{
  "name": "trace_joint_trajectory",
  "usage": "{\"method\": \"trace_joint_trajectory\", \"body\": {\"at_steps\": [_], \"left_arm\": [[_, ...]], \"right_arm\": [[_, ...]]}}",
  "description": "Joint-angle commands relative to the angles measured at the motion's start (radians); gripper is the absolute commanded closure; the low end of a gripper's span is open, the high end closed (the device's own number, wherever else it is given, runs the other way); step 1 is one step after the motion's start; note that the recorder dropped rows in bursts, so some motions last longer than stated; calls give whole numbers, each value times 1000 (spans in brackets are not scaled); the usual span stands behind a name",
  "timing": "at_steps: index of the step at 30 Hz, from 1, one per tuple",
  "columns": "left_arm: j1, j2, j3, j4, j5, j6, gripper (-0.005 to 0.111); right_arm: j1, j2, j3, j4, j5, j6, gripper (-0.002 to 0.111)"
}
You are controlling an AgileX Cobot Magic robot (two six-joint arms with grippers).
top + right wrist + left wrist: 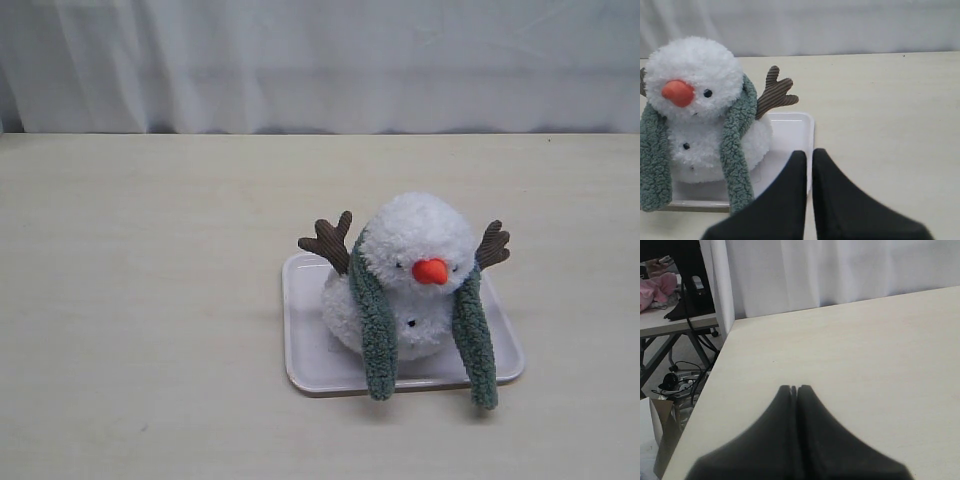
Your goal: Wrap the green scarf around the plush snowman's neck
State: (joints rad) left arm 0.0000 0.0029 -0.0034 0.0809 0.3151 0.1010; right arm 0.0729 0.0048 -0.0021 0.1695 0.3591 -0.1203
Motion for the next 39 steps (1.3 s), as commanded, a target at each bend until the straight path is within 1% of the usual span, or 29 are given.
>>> {"method": "trace_joint_trajectory", "body": {"at_steps": [1, 6, 11, 26, 33, 39], "left_arm": [[1, -3, 3, 5, -7, 2, 107], [1, -3, 3, 5, -7, 2, 107], [1, -3, 3, 5, -7, 2, 107], [1, -3, 3, 5, -7, 2, 107], [1, -3, 3, 5, -7, 2, 107], [1, -3, 3, 5, -7, 2, 107]], "right_arm": [[-2, -5, 2, -28, -14, 2, 104], [0, -5, 2, -127, -12, 27, 104], [0, -5, 2, -247, -12, 135, 104], [-2, -5, 2, -235, -10, 137, 104], [-86, -5, 2, -228, -10, 137, 104], [-86, -5, 2, -226, -12, 137, 104]]}}
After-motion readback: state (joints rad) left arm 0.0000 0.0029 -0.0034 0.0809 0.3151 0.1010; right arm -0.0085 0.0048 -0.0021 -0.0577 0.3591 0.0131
